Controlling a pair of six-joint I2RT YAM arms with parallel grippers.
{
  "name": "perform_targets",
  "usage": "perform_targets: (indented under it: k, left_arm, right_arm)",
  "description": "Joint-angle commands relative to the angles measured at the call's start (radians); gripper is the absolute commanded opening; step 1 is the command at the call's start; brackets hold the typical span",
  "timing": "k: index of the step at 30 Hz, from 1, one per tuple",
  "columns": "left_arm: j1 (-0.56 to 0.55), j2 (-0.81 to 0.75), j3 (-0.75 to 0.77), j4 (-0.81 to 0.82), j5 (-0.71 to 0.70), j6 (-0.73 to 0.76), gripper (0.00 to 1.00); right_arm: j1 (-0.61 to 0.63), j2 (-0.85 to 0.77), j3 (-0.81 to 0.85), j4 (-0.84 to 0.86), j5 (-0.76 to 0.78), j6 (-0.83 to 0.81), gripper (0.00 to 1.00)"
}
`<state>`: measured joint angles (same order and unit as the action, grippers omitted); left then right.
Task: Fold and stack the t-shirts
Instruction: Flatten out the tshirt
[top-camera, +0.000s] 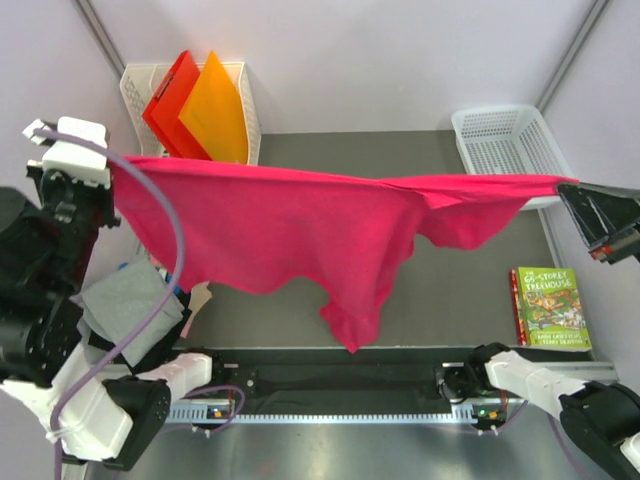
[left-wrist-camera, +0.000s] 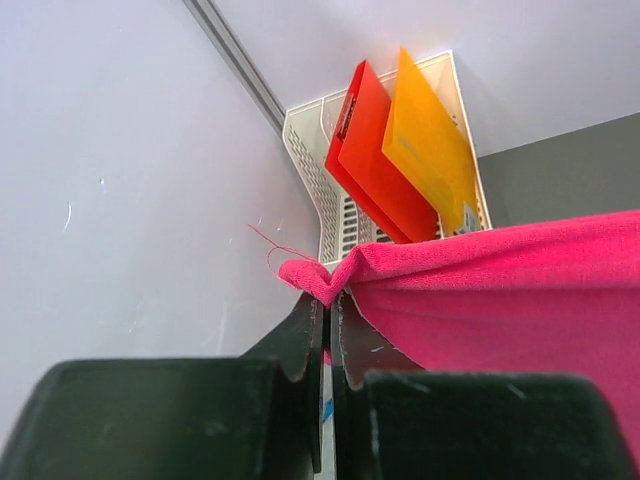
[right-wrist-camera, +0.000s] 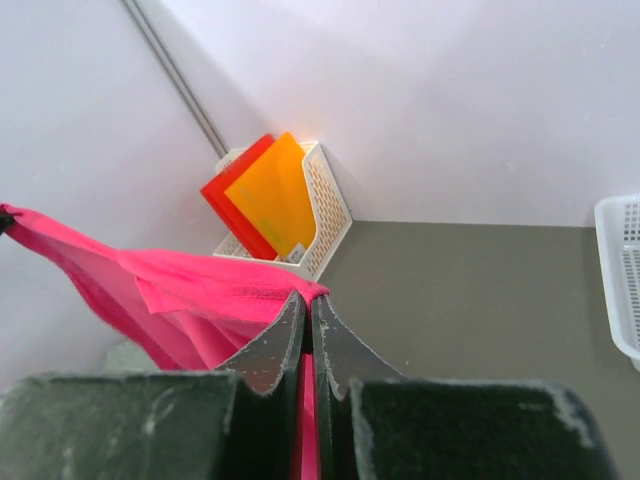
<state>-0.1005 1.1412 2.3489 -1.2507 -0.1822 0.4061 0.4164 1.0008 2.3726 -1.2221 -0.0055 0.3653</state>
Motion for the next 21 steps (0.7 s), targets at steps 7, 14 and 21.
perform_targets:
  k: [7,14,21]
  left_arm:
    - [0.010,-0.027,-0.265,-0.047,0.065,0.056,0.00]
    - [0.010,0.034,-0.741,0.170,0.095,0.120,0.00]
    - [0.008,0.227,-1.008,0.488,-0.031,0.221,0.00]
  right_arm:
    - [-0.016,-0.044,-0.165,0.073,0.114,-0.013,0.00]
    - [-0.016,0.215,-0.320,0.055,0.272,0.023,0.00]
    - [-0.117,0.453,-0.572,0.194,0.225,0.004,0.00]
